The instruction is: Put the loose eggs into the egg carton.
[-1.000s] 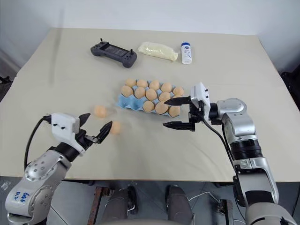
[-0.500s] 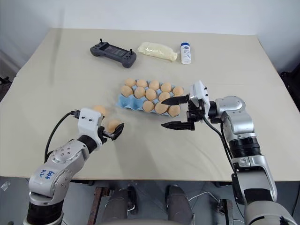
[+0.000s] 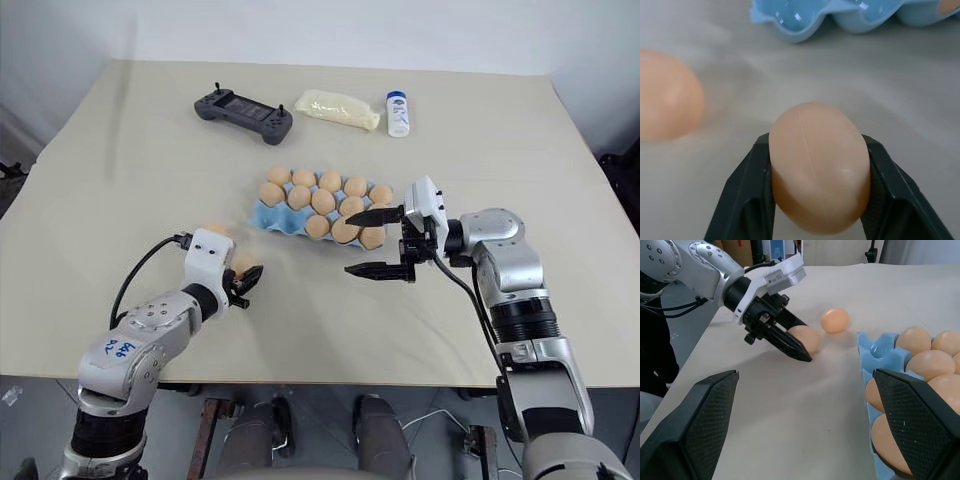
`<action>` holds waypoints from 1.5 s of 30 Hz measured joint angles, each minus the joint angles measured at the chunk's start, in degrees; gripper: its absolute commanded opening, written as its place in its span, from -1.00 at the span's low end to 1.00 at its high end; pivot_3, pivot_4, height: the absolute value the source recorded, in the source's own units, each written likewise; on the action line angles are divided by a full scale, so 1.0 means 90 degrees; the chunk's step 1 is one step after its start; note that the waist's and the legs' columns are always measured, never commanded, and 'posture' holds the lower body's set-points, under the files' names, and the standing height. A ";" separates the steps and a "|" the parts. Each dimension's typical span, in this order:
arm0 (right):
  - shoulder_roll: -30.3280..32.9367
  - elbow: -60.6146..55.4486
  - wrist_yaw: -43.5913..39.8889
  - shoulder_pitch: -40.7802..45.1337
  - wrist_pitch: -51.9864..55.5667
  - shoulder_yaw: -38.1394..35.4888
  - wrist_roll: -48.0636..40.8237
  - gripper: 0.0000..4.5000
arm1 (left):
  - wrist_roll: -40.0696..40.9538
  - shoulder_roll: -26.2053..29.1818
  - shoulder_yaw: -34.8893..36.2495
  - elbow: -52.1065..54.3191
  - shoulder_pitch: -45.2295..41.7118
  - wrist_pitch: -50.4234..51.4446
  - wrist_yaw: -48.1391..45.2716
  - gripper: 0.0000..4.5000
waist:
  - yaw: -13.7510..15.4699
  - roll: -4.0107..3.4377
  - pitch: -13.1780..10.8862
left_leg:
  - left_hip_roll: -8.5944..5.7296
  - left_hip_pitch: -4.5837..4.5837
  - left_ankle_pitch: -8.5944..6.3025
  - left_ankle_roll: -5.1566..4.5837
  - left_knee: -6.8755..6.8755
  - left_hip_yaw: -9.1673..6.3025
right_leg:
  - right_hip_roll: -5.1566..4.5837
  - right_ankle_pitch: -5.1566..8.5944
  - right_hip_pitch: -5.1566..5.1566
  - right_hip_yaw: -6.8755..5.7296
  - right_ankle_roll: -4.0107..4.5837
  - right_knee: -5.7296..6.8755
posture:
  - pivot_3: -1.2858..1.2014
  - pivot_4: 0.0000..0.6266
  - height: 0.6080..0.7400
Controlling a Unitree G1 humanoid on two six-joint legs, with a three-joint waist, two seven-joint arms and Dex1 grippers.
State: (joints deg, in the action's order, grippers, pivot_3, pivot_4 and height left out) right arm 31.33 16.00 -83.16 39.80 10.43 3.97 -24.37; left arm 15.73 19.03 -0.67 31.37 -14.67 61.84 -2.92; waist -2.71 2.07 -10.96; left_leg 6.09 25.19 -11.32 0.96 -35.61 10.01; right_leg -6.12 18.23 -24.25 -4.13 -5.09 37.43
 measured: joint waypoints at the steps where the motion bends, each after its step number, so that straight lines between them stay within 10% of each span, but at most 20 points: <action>1: 0.0007 -0.0007 0.0008 -0.0010 0.0029 -0.0005 -0.0003 1.00 | -0.0032 -0.0073 0.0009 -0.0038 -0.0143 -0.0113 0.0013 -0.28 | 0.0014 0.0000 0.0000 | -0.0001 0.0001 0.0000 -0.0001 -0.0001 0.0000 | -0.0001 -0.0001 0.0000 -0.0001 -0.0001 0.0000 | 0.03 -0.52 1.00; 32: 0.0577 -0.1000 0.1060 -0.1546 0.0668 -0.1297 -0.0697 1.00 | -0.1154 -0.1640 -0.0404 -0.4336 -0.1783 -0.5197 -0.0378 -0.28 | 0.0145 -0.0003 -0.0002 | -0.0032 0.0009 -0.0028 -0.0081 -0.0043 -0.0010 | -0.0044 -0.0032 0.0060 -0.0054 -0.0058 -0.0070 | 0.03 -0.52 1.00; 40: 0.0757 -0.1180 0.1280 -0.1947 0.0716 -0.1508 -0.0735 1.00 | -0.1192 -0.1644 -0.0369 -0.4536 -0.1822 -0.5199 -0.0477 0.89 | 0.0136 -0.0004 -0.0002 | -0.0031 0.0009 -0.0034 -0.0084 -0.0044 -0.0006 | -0.0042 -0.0036 0.0063 -0.0056 -0.0066 -0.0082 | 0.03 -0.52 1.00; 45: 0.0762 -0.1251 0.1306 -0.2027 0.0743 -0.1509 -0.0741 1.00 | -0.1189 -0.1576 -0.0375 -0.4290 -0.1791 -0.5128 -0.0649 0.97 | 0.0138 -0.0005 -0.0003 | -0.0033 0.0011 -0.0036 -0.0083 -0.0043 -0.0005 | -0.0044 -0.0039 0.0065 -0.0056 -0.0070 -0.0091 | 0.03 -0.52 1.00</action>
State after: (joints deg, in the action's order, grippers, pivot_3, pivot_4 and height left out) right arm 38.20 4.74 -71.40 21.56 17.12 -9.61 -31.04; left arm 5.02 4.84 -4.05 -7.24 -30.79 15.69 -8.76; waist -1.47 2.02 -10.99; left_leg 5.80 25.29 -11.64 0.21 -36.00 9.96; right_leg -6.52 17.88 -23.66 -4.63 -5.72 36.61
